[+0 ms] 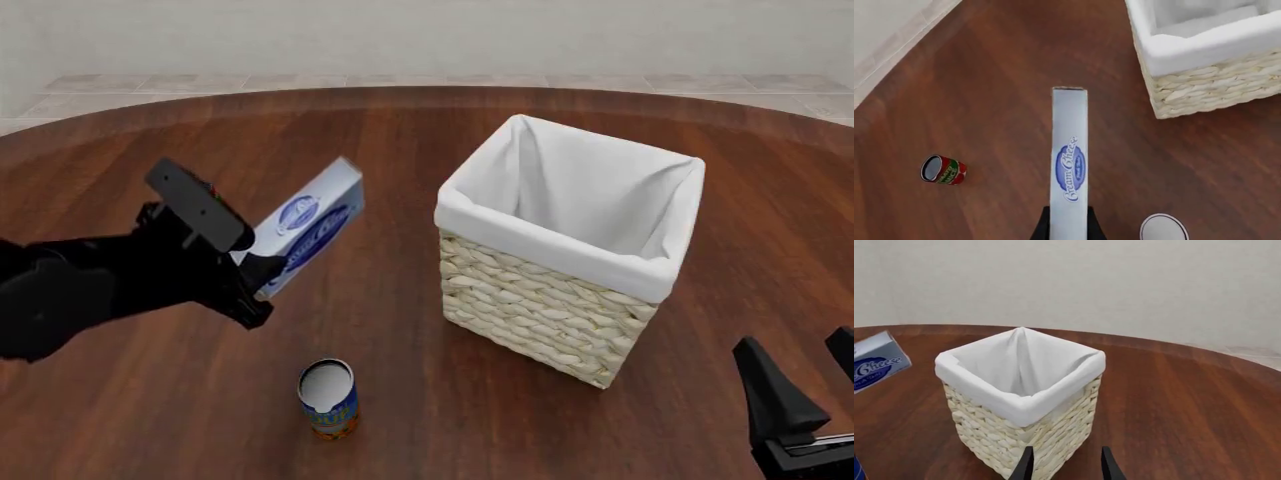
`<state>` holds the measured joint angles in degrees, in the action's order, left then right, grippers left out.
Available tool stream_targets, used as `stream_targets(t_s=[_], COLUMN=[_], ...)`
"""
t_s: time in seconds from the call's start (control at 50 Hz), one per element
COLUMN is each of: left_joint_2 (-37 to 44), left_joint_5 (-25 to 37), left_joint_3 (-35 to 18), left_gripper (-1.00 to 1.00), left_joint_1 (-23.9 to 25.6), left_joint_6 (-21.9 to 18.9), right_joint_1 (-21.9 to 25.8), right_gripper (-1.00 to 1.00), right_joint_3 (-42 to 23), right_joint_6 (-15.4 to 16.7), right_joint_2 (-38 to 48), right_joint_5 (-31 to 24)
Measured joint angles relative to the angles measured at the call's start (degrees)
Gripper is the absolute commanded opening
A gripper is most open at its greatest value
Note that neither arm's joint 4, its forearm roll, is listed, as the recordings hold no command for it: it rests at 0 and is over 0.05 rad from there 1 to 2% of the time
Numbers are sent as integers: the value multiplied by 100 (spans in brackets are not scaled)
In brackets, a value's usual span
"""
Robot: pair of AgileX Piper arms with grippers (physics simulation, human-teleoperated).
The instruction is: Pick up the cream cheese box, and put it in the basket.
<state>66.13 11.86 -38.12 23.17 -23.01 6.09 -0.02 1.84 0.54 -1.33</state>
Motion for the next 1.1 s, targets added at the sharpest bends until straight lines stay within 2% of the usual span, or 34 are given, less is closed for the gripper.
stream_targets(t_s=[1.1], left_joint_2=[312], left_joint_5=[224], left_joint_3=[-962], left_gripper=[-100], left_joint_1=[270], left_joint_6=[-432], right_joint_1=[15], right_gripper=[100], right_joint_3=[0], right_joint_6=[-12], right_joint_2=[6], right_joint_5=[7])
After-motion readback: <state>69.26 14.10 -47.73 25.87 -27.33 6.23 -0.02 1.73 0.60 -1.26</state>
